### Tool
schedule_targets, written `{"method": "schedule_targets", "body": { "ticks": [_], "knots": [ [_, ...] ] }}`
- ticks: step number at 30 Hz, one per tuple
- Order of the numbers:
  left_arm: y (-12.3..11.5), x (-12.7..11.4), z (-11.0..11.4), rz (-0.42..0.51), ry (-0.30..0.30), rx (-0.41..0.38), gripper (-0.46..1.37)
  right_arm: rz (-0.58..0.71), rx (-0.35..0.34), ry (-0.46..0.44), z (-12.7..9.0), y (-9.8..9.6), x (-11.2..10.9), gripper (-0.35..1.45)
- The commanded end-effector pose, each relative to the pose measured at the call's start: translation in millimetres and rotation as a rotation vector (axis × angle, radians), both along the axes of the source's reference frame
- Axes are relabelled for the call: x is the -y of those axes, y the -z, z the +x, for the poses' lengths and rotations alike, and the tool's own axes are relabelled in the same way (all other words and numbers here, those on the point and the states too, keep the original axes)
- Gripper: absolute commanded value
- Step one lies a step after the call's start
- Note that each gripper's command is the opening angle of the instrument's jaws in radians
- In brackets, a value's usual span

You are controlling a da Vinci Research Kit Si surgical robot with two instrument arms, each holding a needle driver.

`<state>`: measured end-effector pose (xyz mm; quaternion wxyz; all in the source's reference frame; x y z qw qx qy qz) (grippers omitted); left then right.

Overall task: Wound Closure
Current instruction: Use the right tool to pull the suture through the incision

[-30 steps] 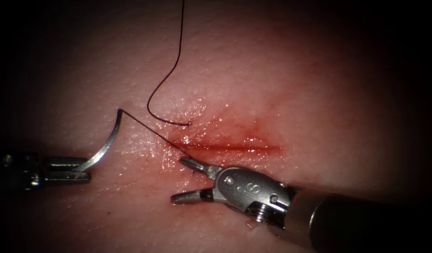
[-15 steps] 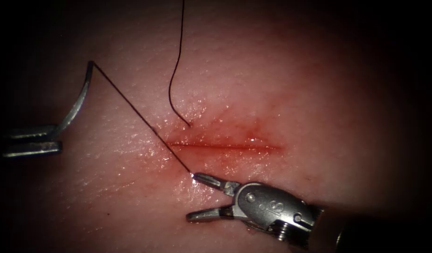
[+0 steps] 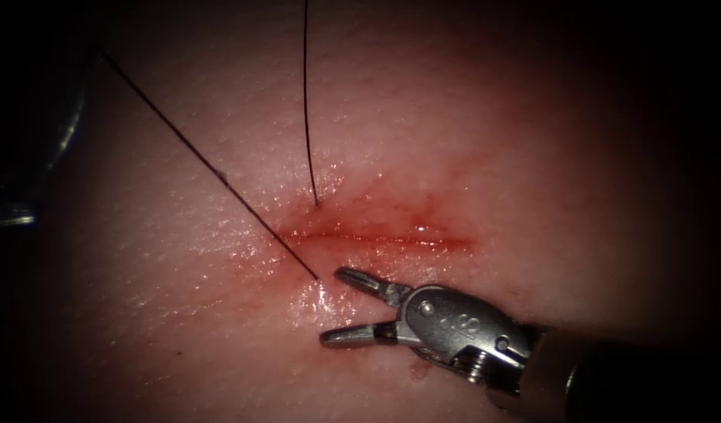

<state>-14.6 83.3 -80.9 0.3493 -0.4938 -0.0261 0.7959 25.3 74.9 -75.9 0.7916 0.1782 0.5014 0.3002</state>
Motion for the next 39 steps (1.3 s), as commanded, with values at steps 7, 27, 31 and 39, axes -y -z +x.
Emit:
{"method": "schedule_targets", "body": {
  "ticks": [7,27,31,39],
  "knots": [
    [-0.1,0.0,0.2,0.006,0.001,0.006,-0.35,0.014,-0.002,0.057,1.4,-1.3,0.3,1.39],
    [-0.1,0.4,-0.5,0.006,-0.01,0.027,-0.35,0.038,-0.009,0.113,3.1,-1.0,0.2,-0.35],
    [-0.1,0.6,-0.6,0.004,-0.01,0.032,-0.35,0.033,0.015,0.102,3.0,-0.6,0.2,-0.35],
    [-0.5,1.2,-1.2,-0.003,-0.019,0.048,-0.35,0.077,0.023,0.081,2.8,2.2,1.7,-0.35]
  ]
}}
